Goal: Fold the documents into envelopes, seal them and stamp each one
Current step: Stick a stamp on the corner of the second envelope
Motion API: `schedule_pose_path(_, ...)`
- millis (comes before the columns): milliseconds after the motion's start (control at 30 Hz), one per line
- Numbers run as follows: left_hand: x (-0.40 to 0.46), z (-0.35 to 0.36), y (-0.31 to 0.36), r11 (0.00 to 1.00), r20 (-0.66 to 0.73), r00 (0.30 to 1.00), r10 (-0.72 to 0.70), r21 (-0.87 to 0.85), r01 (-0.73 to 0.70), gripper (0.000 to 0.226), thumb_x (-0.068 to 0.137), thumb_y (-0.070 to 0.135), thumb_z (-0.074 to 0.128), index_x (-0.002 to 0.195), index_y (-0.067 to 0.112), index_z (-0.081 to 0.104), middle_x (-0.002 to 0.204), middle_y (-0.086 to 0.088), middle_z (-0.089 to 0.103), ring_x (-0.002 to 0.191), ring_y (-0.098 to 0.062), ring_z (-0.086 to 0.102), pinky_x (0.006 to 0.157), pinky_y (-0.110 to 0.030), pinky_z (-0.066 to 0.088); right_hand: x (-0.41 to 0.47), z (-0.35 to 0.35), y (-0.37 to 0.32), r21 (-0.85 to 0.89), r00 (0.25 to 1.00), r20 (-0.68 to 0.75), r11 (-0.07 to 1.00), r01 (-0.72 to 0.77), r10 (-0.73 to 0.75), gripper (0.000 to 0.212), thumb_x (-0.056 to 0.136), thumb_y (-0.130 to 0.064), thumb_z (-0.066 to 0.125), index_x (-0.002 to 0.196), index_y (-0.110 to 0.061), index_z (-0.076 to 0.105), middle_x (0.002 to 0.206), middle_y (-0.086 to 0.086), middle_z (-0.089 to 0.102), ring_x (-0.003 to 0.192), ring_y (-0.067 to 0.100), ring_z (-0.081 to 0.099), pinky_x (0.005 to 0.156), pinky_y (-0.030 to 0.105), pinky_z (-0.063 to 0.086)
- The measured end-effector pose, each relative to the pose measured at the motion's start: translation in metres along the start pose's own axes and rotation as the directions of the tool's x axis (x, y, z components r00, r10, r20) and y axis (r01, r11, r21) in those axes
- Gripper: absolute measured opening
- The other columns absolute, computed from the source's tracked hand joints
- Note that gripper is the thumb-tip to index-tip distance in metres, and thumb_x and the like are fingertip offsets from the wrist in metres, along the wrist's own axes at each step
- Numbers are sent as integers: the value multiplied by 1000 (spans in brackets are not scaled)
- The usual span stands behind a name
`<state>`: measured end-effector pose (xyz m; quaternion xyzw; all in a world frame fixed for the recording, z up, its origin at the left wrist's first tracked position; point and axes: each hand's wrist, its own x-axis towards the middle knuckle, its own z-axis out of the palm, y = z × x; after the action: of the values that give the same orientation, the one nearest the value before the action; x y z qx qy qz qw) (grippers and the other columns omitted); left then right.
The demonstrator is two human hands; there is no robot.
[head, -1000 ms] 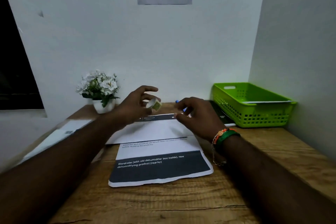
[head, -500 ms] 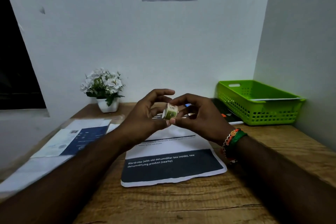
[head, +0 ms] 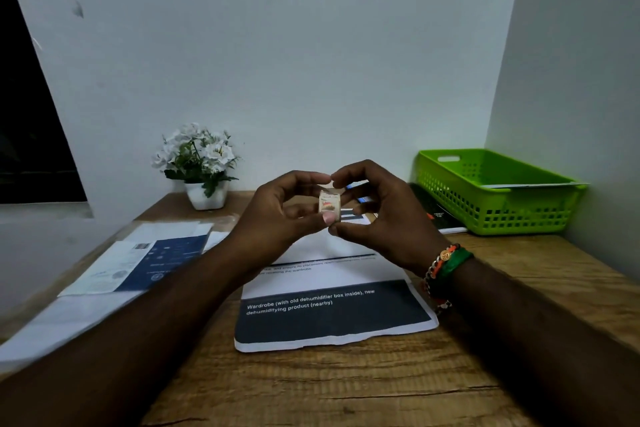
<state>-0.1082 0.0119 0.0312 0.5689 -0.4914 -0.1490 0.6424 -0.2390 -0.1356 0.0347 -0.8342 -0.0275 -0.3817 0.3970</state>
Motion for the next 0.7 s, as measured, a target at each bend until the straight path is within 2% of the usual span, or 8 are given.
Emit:
schedule_pose_path(67, 0, -1, 1, 1000, 5, 1000, 14, 14, -14, 55, 79, -10, 78, 126, 13, 63, 109, -6, 72, 102, -26, 74, 83, -31, 59, 0, 0, 1, 11, 999, -9, 999, -31, 31, 57, 67, -7, 87, 113, -29, 61, 111, -2, 66, 93, 16, 69, 80, 44, 59)
schedule_pose_path(200, 1, -4, 1, 996, 16, 999, 52, 65, -53, 65, 74, -16, 80, 127, 17, 61, 112, -7, 68, 108, -25, 72, 84, -35, 60, 1, -2, 4, 154, 996, 6, 984, -93, 93, 45, 72, -9, 78, 110, -28, 64, 101, 19, 70, 89, 43, 67, 80, 57, 57)
schedule_pose_path(233, 1, -4, 1, 995, 19, 998, 58, 75, -60, 66, 73, -16, 80, 127, 18, 61, 113, -7, 67, 109, -26, 71, 85, -39, 61, 1, -2, 5, 169, 996, -2, 981, -93, 95, 41, 73, -10, 78, 109, -26, 66, 98, 20, 70, 89, 44, 67, 81, 58, 57)
schedule_pose_path(333, 0, -2, 1, 992, 27, 997, 70, 101, -72, 68, 72, -14, 82, 127, 20, 61, 114, -7, 66, 110, -25, 70, 90, -48, 61, 2, -2, 2, 159, 995, -12, 983, -97, 100, 35, 77, -12, 81, 108, -21, 69, 100, 13, 73, 91, 33, 71, 84, 52, 59)
schedule_pose_path(467, 0, 0, 2, 990, 33, 997, 73, 120, -76, 74, 70, -16, 82, 128, 25, 60, 116, -6, 63, 111, -25, 70, 94, -51, 59, 0, 0, 0, 112, 997, 12, 990, -81, 80, 30, 77, -13, 84, 104, -18, 72, 100, 2, 73, 90, 24, 71, 81, 43, 60)
schedule_pose_path(567, 0, 0, 3, 987, 50, 996, 77, 136, -84, 77, 69, -16, 83, 129, 27, 59, 116, -3, 63, 111, -26, 70, 97, -52, 57, 1, 0, 1, 84, 997, 11, 994, -76, 75, 26, 78, -12, 83, 102, -17, 74, 94, -4, 72, 85, 18, 70, 75, 30, 57)
schedule_pose_path(700, -2, 2, 4, 980, 66, 994, 85, 173, -95, 78, 69, -14, 84, 129, 29, 58, 114, -1, 62, 109, -24, 70, 98, -52, 57, 1, 0, 0, 70, 997, -12, 994, -78, 79, 15, 83, -13, 79, 97, -16, 75, 91, -1, 74, 78, 12, 69, 73, 20, 52)
